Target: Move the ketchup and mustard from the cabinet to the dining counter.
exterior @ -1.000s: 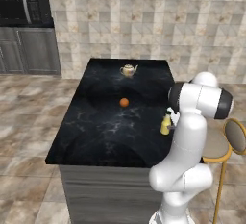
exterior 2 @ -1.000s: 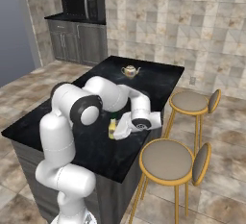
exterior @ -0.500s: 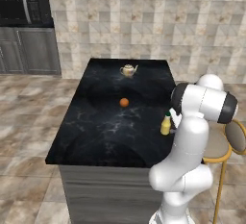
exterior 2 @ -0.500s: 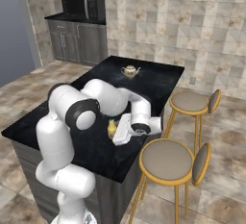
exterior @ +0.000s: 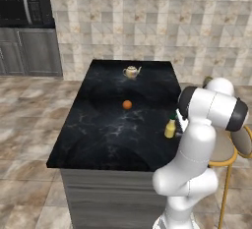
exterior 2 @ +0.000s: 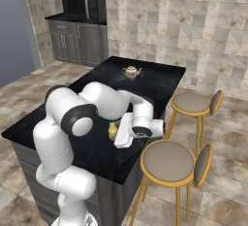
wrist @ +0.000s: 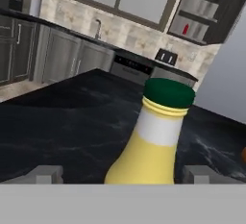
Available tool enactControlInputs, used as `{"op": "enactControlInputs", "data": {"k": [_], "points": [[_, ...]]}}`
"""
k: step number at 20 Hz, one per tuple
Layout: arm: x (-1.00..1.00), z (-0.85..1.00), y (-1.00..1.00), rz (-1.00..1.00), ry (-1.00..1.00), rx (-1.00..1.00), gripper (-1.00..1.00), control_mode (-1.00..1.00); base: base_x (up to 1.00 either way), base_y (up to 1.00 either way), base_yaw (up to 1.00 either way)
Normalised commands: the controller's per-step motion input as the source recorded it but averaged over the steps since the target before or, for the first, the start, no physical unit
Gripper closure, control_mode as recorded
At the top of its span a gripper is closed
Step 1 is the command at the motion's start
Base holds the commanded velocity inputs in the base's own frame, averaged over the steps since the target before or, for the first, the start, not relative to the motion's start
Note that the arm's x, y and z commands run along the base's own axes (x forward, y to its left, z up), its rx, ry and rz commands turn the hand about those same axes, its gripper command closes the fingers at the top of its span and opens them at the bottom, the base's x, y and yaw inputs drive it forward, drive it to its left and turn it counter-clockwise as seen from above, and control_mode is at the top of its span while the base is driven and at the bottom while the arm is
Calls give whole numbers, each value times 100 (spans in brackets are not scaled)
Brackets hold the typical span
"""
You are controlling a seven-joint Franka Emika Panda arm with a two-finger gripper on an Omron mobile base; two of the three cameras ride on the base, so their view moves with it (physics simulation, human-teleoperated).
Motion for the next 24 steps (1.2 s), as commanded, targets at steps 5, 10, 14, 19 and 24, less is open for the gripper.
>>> {"op": "enactControlInputs", "data": {"k": [5,10,14,19,24], "points": [[1,14,-20,2,-11,0,-100,-100,0,0,0],[0,21,-20,4,-14,0,-100,-100,0,0,0],[-7,32,-23,3,-17,0,-100,-100,0,0,0],[-52,45,-10,0,-18,0,-100,-100,0,0,0],[-93,46,0,0,-17,0,-100,-100,0,0,0]]}}
